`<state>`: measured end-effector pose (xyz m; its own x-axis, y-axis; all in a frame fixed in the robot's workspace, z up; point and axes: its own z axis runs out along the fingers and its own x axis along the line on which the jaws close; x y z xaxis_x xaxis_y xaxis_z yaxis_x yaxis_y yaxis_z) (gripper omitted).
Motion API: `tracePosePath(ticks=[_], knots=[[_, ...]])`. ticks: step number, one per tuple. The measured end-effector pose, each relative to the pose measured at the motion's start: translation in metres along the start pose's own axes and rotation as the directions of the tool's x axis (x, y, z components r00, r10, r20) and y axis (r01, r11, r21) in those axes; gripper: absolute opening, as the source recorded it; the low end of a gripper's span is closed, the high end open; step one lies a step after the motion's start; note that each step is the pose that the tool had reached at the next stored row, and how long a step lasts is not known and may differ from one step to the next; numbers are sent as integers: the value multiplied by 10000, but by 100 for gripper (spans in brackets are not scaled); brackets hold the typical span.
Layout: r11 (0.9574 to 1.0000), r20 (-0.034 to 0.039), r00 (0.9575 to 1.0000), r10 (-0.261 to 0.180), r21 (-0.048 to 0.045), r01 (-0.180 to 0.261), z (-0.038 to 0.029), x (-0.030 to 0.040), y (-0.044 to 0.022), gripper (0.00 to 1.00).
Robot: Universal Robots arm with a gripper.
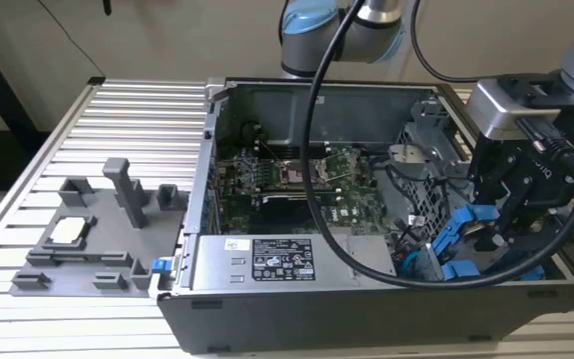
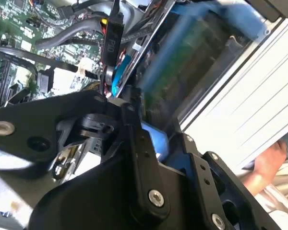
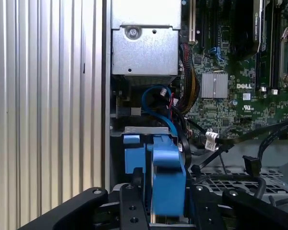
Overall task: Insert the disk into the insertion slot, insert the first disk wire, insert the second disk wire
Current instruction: 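Insert the disk into the insertion slot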
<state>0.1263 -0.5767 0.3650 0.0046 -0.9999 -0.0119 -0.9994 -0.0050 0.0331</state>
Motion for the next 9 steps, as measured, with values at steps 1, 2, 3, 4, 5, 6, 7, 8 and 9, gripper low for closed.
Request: tracePosePath(ticks=[1,2,3,4,5,6,7,8,9], knots=[[10000,0,10000,0,0,0,0,0,0,41],[10000,0,10000,0,-1,0,1,0,0,41],[10000,-2,10000,-1,0,1,-4,-1,0,41],[10000,-3,10000,0,0,0,-16,-1,0,41],[10000,0,10000,0,0,0,-23,-1,0,41],[10000,1,10000,-1,0,1,-26,-1,0,41],[10000,2,10000,-1,0,1,-26,-1,0,41],[10000,1,10000,-1,0,1,-26,-1,0,41],[10000,1,10000,-1,0,1,-27,-1,0,41]])
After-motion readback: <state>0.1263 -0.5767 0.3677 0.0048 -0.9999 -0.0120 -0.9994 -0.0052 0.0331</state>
